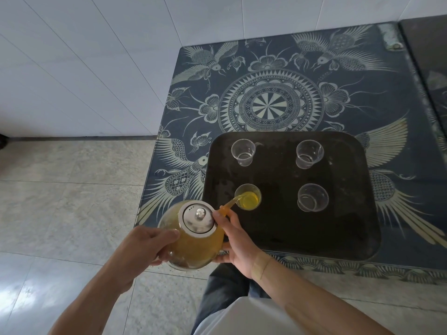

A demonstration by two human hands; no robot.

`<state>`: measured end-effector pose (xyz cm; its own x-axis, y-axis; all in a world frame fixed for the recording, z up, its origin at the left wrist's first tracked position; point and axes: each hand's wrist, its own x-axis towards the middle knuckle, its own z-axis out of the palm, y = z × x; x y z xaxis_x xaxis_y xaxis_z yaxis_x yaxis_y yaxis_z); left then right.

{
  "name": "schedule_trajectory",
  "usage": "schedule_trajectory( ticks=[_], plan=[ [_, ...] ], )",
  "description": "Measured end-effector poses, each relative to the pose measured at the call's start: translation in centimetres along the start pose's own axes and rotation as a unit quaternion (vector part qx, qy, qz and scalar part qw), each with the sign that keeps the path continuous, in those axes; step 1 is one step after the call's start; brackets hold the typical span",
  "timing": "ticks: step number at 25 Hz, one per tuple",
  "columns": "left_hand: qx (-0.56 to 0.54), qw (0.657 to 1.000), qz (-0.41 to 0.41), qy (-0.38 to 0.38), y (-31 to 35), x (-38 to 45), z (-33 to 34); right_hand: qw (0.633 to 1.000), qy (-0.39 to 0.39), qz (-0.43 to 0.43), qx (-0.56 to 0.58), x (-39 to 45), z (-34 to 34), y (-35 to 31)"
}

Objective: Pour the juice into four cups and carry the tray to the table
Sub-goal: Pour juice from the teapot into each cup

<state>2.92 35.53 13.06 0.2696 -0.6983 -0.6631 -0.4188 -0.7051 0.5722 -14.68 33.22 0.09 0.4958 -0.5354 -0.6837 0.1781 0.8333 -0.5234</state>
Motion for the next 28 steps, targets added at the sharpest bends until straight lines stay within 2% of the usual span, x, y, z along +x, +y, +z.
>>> schedule_trajectory(
  ticks=[28],
  plan=[
    [0.029, 0.999, 0.010, -0.007, 0.47, -0.54, -0.53, 1.000, -0.007, -0.004, 0.015, -0.19, 0.45, 0.29]
  ],
)
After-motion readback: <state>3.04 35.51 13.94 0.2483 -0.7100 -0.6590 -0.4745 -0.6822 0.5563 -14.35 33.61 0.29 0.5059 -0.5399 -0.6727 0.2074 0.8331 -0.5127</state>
